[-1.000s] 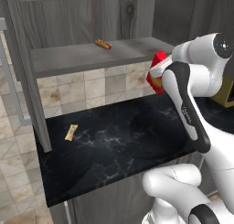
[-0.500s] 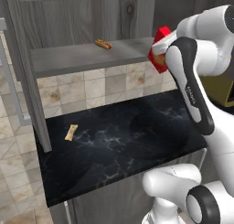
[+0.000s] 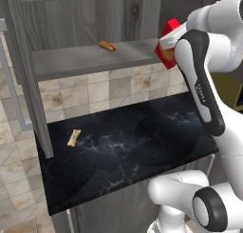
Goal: Pick the bar and boxed food from the counter and place them in the cabinets closest to them.
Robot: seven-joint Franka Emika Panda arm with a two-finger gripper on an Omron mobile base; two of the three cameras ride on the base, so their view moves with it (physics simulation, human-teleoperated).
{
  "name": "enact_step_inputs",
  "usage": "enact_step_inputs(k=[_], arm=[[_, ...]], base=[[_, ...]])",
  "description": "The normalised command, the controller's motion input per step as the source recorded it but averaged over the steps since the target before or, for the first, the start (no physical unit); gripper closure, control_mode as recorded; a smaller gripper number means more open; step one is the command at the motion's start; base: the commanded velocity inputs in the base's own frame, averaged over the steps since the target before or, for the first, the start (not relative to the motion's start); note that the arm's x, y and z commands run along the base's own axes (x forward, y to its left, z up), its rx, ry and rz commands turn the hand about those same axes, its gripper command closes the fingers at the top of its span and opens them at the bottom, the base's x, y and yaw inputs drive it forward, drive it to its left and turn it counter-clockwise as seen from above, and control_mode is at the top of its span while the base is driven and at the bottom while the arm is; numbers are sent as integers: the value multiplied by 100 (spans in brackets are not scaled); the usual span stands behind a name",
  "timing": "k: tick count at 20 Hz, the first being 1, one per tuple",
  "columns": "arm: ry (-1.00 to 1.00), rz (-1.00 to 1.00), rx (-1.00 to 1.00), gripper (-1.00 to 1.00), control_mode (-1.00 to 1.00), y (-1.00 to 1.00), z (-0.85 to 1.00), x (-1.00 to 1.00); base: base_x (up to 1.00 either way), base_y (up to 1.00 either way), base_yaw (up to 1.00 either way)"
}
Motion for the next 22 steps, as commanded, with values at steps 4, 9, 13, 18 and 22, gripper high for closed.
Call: enact_step_inputs(k=[4,9,13,18,22], arm=[[0,0,0,100,-100,5,0,21],[6,0,1,100,-100,0,1,24],[9,0,1,100,-100,0,1,13],[2,0,0,100,-100,0,0,1],[3,0,2,100,-100,0,0,2]], base=[[0,0,0],[0,0,0],[0,0,0],[0,0,0],[0,0,0]])
